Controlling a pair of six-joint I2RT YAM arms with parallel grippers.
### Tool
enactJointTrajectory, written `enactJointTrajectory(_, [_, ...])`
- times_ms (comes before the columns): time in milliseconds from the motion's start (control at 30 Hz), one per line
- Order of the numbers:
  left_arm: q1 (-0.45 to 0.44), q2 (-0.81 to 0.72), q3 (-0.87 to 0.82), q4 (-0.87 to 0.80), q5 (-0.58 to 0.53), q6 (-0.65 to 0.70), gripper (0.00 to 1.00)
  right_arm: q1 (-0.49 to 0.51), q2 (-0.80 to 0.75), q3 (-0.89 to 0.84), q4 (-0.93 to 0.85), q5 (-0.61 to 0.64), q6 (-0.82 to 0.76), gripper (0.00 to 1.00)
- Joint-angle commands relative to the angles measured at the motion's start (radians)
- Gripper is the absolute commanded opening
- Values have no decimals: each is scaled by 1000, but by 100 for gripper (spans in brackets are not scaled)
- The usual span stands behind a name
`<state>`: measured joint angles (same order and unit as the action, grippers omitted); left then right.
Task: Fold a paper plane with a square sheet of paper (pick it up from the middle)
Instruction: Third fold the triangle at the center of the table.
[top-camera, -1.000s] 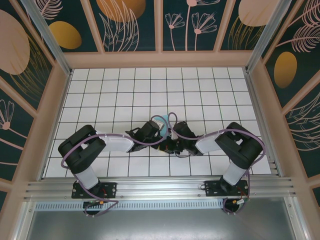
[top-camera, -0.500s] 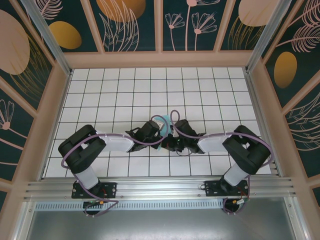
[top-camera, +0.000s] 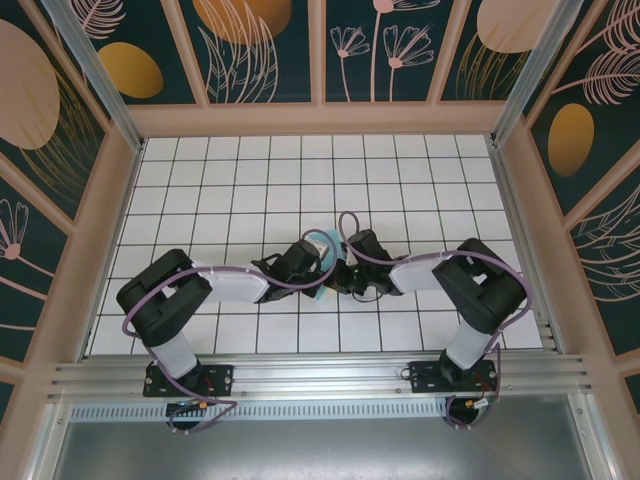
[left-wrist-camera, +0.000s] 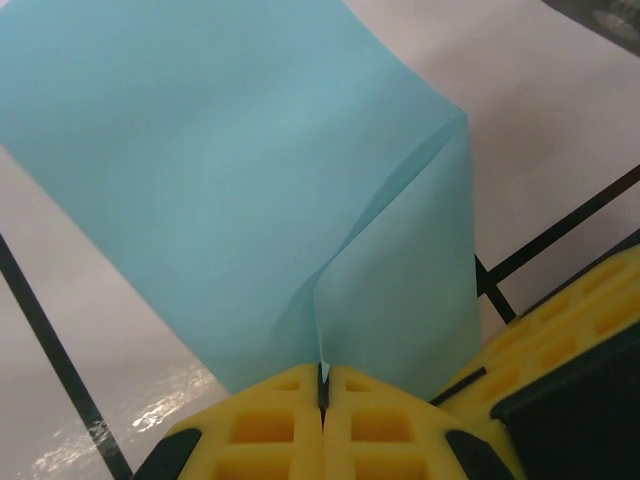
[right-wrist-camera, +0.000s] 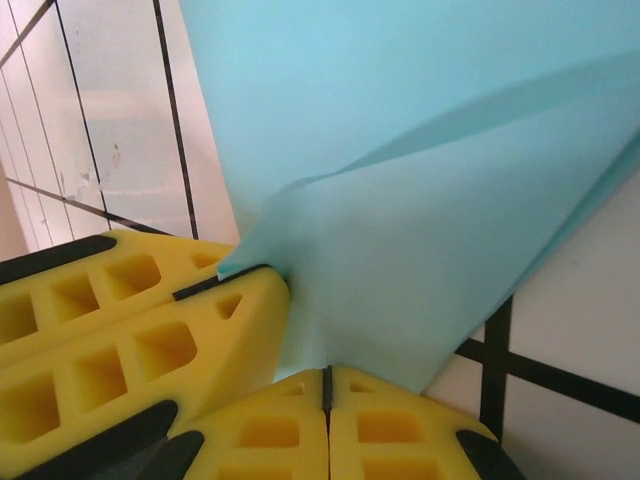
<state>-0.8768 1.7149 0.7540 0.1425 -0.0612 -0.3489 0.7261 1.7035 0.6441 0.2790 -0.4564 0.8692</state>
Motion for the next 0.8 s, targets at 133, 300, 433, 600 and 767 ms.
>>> enactJointTrajectory(133, [2,-158,55,-144,-65,-94,38,-8,-17,22,-54,-7,-60,8])
enactJointTrajectory(300, [4,-263,85,-196,-101,-190,42,-10,-63,38,-8,-45,-46,9])
enactJointTrajectory(433, [5,-303,55,-163,0,-279,18,-29,-105,38,-35,-20,-55,10])
enactJointTrajectory(600, [5,-261,40,-77,116,-338,0,-75,-111,31,-31,-35,-73,10])
enactJointTrajectory(767, [4,-209,67,-98,119,-344,0,-98,-60,89,-50,-63,-107,10])
